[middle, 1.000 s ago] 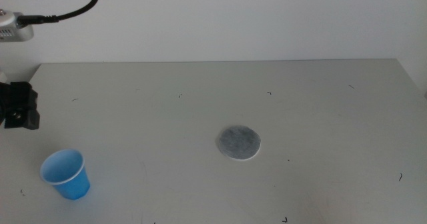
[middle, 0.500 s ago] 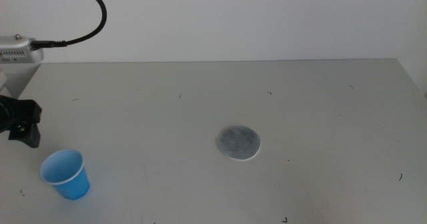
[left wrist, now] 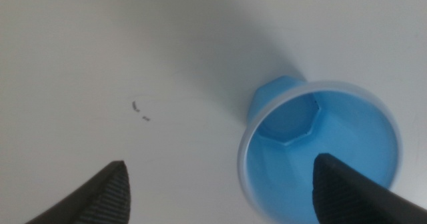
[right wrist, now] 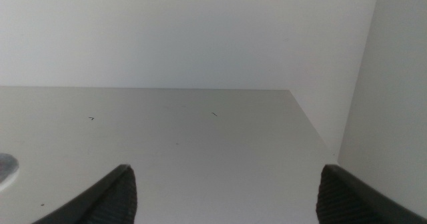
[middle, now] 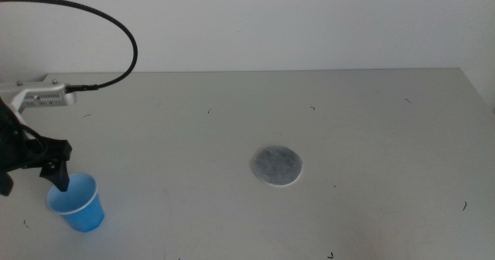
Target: Place an empty cup on a cup mat.
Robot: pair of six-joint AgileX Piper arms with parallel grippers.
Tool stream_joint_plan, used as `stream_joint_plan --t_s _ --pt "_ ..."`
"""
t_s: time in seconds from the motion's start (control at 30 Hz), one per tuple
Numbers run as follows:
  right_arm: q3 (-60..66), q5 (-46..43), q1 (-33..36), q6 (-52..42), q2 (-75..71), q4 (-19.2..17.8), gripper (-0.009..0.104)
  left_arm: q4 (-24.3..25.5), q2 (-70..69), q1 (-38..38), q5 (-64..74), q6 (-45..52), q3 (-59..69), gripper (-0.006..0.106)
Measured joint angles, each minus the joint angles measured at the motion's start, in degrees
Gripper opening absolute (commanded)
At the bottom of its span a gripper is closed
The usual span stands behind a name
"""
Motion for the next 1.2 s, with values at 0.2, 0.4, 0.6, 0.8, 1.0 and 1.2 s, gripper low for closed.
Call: stream_joint_plan --t_s 0.2,0.4,0.6,0.8,1.0,1.2 --pt "0.0 0.0 0.0 0.0 0.0 0.0 0.094 -1.61 6.03 0.0 -2.37 1.65 0.0 0.104" --pt "0.0 0.0 0.0 0.0 0.0 0.0 0.094 -1.67 9.55 0.0 -3.54 2.27 -0.02 0.087" --pt "0.0 0.0 0.0 0.0 0.0 0.0 0.094 -2.18 10.81 -0.05 -4.65 2.68 -0.02 0.047" --pt "0.0 0.0 0.0 0.0 0.0 0.0 0.094 -3.12 10.81 -0.05 -3.83 2.68 -0.06 0.0" --pt "0.0 0.0 0.0 0.0 0.0 0.0 0.094 -4.76 10.71 -0.21 -2.89 2.41 -0.36 0.0" --pt "0.0 0.0 0.0 0.0 0.0 0.0 0.094 -5.37 10.64 -5.56 -2.84 -2.06 -3.96 0.0"
